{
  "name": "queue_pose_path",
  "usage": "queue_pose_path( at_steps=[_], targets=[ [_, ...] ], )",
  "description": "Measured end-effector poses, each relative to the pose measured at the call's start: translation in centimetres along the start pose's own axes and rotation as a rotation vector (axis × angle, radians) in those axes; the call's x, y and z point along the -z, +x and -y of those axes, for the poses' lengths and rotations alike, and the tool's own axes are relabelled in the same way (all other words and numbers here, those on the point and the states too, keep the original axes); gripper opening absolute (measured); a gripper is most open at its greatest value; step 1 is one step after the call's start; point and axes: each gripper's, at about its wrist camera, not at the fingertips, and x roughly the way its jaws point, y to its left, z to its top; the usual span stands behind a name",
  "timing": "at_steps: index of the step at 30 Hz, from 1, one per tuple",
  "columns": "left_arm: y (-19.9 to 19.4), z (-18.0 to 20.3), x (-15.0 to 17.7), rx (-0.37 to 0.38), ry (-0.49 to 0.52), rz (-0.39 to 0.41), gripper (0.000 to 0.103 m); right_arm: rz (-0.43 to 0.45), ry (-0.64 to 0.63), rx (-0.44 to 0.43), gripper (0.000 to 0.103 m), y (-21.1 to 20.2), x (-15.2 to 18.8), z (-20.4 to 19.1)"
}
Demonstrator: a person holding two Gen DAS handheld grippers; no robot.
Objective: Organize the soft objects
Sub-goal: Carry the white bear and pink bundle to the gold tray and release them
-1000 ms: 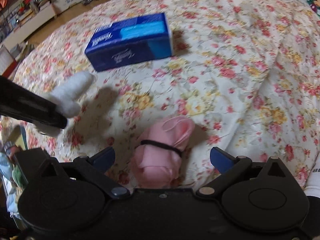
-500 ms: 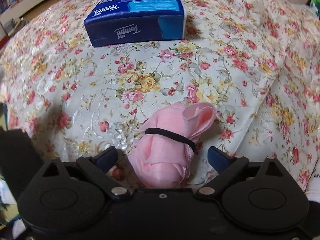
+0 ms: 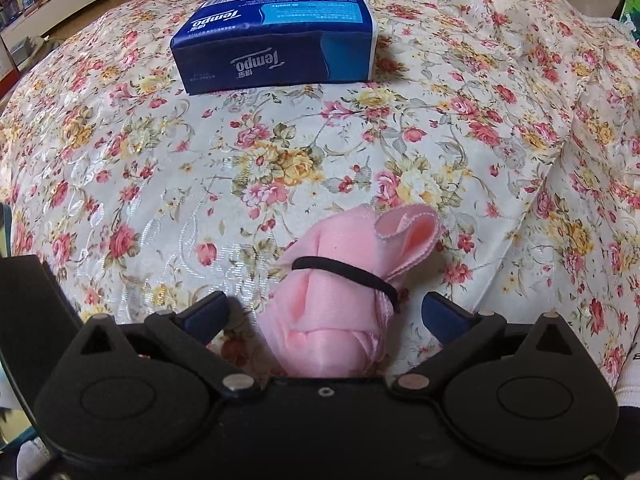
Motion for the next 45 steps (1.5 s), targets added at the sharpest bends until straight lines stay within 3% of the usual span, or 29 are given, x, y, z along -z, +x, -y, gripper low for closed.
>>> queue_pose_path(
  at_steps=[5,16,19,21,23,24,31,38,45],
  targets=[
    [0.5,-1.3,0.9,-0.038,-0.009,0.018,0.049,-0.004,0.01,0.007,0.103,-0.1,0.1,-0.1],
    [1.3,-4.1,2.2,0.001,-0.045,0.02,0.049,-0.072,0.026,0.022,0.102,0.1,-0.8,-0.2],
    [1.1,-5.2,2.5,0.005,-0.056,0.026,0.049,-0.076,0.05,0.031,0.085,-0.6,-1.1,-0.3],
    [1.0,-6.0,2.6,0.006,-0.067,0.031,0.049,-0.085,0.053,0.043,0.056,-1.2,-1.3,-0.5],
    [0.9,-6.8,2.6,0.006,-0.08,0.038,0.049,-0.103,0.061,0.05,0.038,-1.9,-1.7,-0.6],
    [0.9,-7.2,2.6,0.007,-0.087,0.042,0.049,-0.107,0.074,0.051,0.034,-2.3,-2.0,-0.6],
    [0.5,-10.1,1.8,0.029,-0.141,0.067,0.049,-0.02,0.053,0.042,0.031,-8.0,-2.7,-3.2],
    [0.1,-11.5,-0.6,0.023,-0.195,0.115,0.049,0.036,-0.066,-0.126,0.031,-13.8,-1.7,-9.8],
    [1.6,-10.4,-3.2,0.044,-0.185,0.114,0.049,0.021,-0.211,-0.258,0.031,-16.0,0.5,-17.2]
  ],
)
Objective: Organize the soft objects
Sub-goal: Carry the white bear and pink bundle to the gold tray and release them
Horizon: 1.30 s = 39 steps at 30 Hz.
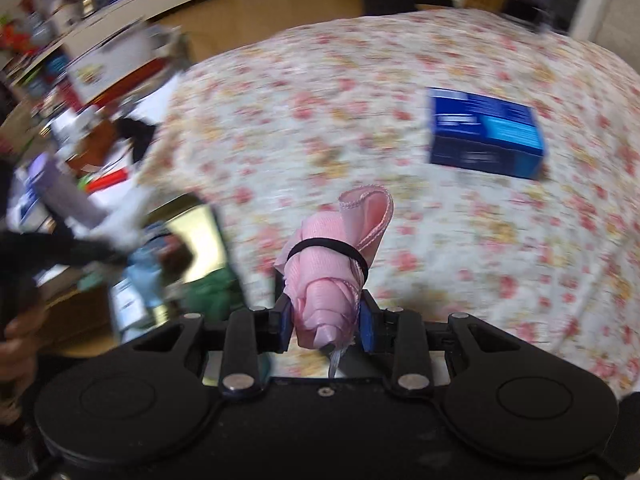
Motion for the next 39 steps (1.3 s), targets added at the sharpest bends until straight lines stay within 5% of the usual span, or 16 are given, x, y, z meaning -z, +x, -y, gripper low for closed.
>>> queue_pose_path(
  at_steps=[5,14,22,39],
  targets=[
    [2.3,1.0,-0.7,0.033,0.0,-0.033,0.049,-0.023,-0.065,-0.042,0.031,0.7,0.3,-4.0],
    [5.9,0.6,-0.6,-0.017,0.053,-0.068,0.05,-0.044,-0.118,-0.008,0.031,3.0,1.1,-8.3],
    [4.9,0.4,-0.2,-0.019,0.106,-0.025,0.066,-0.124,-0.101,-0.051,0.032,6.5,1.7,-10.5],
    [4.1,-3.8,0.0,-0.007,-0.01,-0.006,0.067,-0.199,-0.13,-0.081,0.033,9.1,1.7,-14.5]
  ],
)
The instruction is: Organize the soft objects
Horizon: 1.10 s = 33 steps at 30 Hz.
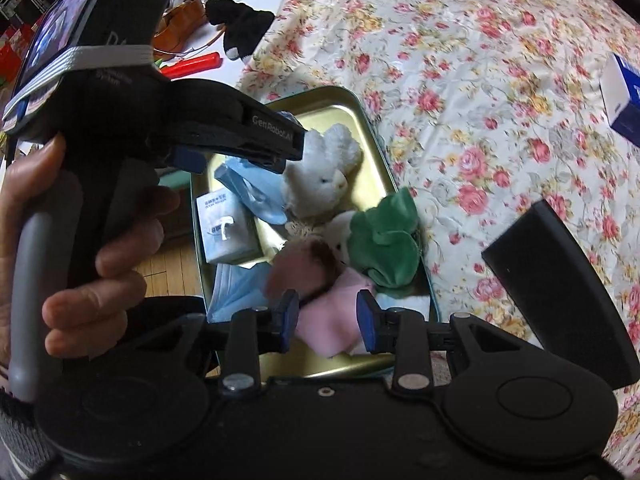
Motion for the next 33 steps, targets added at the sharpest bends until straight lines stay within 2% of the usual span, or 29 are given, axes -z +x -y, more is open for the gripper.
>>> queue_pose_path(
  at_steps=[6,11,15,19,22,27,33],
  targets=[
    [0.1,-0.6,0.0,-0.003,-0.011,-0.004,0.067,0.002,0.007,0.02,0.033,0.0,-0.1,0.1],
    [0.2,-0.6,0.2,-0.039,-0.002,0.003,0.067,-0.001,0.04,0.025,0.032,-0.4,0.7,0.9],
    [0.2,-0.1,0.8,-0.092,0.024,0.013,0.067,0.009,0.069,0.067,0.032,-0.6,1.5,1.5],
    [-0.1,0.4,2.5,-0.134,0.041,0.03,0.067,0.012,0.096,0.065,0.035,-1.0,2.6,2.1],
    [-0.5,0.7,4.3,-0.125,0.041,0.02,0.067,0.015,0.108,0.076,0.038,-1.1,3.4,2.5],
    [-2.6,1.9,6.6,-0.161,0.063,0.062,0.068,0.02,0.122,0.103,0.041,-1.3,4.6,2.9],
    [-4.9,3.0,8.8,-0.143,0.073,0.082,0.07,0.023,0.141,0.127,0.043,-1.8,6.3,3.9]
  ],
)
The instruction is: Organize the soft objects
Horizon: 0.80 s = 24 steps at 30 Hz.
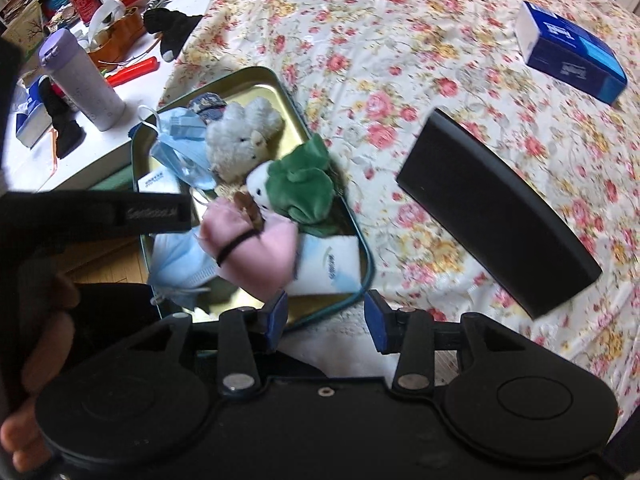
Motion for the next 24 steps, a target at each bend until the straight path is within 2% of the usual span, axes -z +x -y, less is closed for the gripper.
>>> queue_pose_path(
  at_steps=[3,24],
  targets=[
    [-0.9,0.5,1.0,0.001,0.002,0.01,0.076,0.009,0.005,0.024,0.045,-0.2,0.6,0.5],
    [-4.6,2.9,7.1,0.003,-0.023,-0.022,0.076,0.024,0.088,-0.021,0.051,-2.0,4.8,5.6]
  ],
)
